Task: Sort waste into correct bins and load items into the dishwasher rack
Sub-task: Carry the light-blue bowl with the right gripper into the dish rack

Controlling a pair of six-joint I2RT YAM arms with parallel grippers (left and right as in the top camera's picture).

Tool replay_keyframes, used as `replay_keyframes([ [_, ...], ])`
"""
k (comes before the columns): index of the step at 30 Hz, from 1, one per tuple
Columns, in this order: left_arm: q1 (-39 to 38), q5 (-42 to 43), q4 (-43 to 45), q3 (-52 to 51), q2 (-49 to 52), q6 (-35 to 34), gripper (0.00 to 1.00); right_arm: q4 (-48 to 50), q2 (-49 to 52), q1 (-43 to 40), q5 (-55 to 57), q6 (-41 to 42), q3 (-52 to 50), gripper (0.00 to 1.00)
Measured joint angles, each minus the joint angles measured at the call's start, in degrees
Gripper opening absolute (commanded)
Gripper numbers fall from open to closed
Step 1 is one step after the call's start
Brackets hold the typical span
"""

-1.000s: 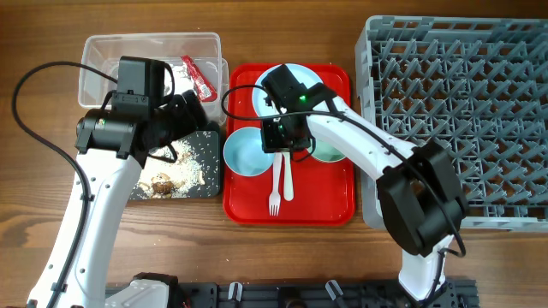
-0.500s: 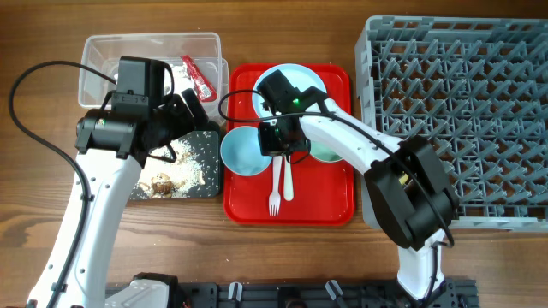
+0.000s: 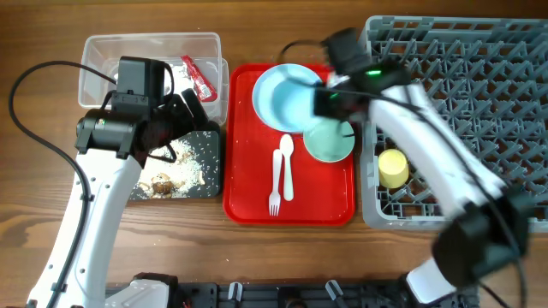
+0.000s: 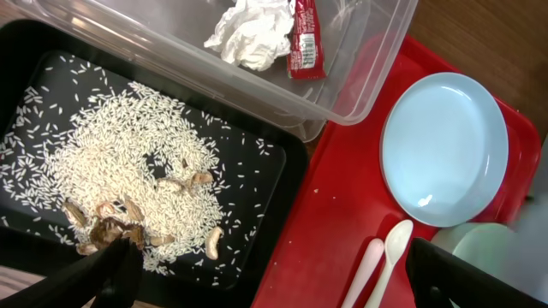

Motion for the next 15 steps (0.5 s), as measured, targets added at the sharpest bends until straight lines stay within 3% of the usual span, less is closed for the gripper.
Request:
replay_keyframes([
  [4,0.0,0.0,0.0,0.0,0.0,0.0,1.0,-0.72,-7.98,-4.31,12.59,-0.44,0.48,0.04],
  [7,0.0,0.0,0.0,0.0,0.0,0.0,1.0,-0.59,-10.32,-4.96,28.7,-2.25,0.5,0.04],
  [15,0.0,-0.02,-0.02,0.0,-0.02,0.0,1.0,11.52,-5.31,-4.96,57.94,-16.9,0.48,0.04],
])
